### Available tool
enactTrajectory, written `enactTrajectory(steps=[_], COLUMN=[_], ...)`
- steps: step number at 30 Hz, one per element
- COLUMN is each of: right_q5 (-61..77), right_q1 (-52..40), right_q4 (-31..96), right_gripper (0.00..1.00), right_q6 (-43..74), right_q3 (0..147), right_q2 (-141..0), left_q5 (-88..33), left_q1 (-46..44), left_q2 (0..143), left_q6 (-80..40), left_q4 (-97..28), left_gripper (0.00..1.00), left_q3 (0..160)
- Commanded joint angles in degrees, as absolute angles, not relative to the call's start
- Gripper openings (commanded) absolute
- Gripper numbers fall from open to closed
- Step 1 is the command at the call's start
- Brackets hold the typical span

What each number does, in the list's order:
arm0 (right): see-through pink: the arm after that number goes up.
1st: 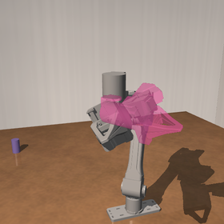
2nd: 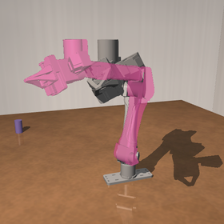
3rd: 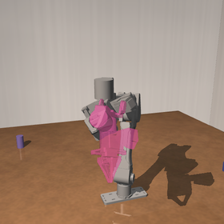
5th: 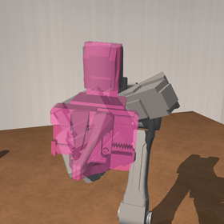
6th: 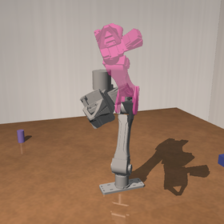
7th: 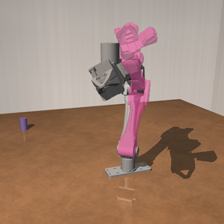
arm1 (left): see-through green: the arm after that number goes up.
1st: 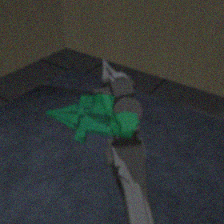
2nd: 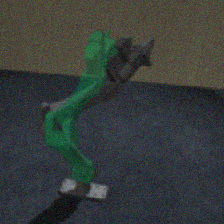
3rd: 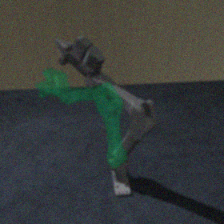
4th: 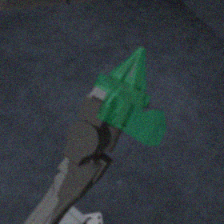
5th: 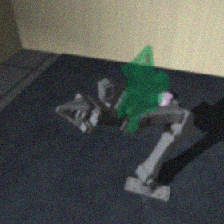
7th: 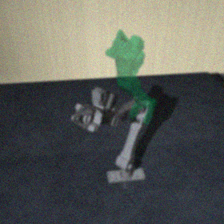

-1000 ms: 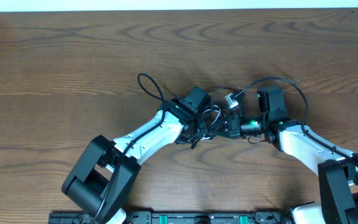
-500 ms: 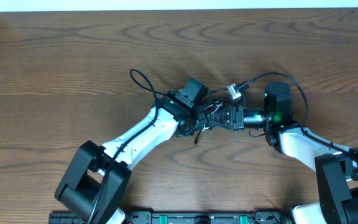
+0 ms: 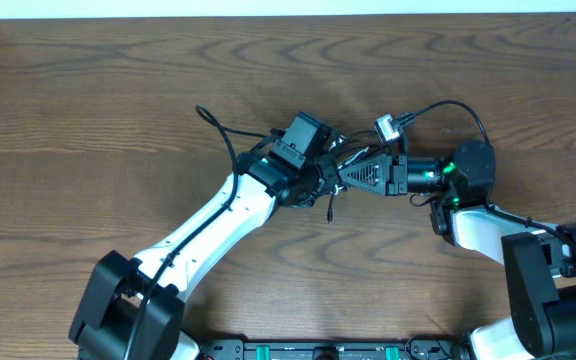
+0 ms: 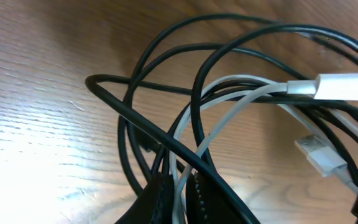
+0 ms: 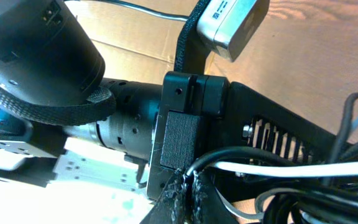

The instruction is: Untangle cables

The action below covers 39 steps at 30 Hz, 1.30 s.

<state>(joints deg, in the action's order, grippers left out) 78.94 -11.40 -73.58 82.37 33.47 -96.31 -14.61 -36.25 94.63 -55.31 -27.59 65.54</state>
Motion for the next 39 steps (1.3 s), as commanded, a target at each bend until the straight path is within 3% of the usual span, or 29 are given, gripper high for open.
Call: enactTrajectory(steps=[1, 7, 26, 39], right_q5=[80.82, 75.24, 65.87, 69.32], right_q1=[-14.94, -14.94, -13.06, -11.55], right_q4=[-81.23, -84.09, -84.82, -75.61], right_gripper=[0.01, 0.01, 0.01, 0.01], right_q6=[90.48, 94.87, 107.55, 102.08], right_q3=[38.72, 38.72, 38.72, 38.72], right_q2=[-90.43, -90.43, -90.43, -90.43], left_q5=[-10.96, -9.61, -4.23, -17.34], left_q1=[-38.98, -38.98, -38.68, -31.7], left_q2=[103.2, 103.2, 106.48, 107.83], left_q6=[-52.77, -52.58, -54.39, -56.45], left_q4=[-29.45, -29.5, -29.43, -27.92], left_gripper=[0.14, 0.08, 0.08, 0.07], left_q3=[60.23, 60.2, 59.44, 59.46])
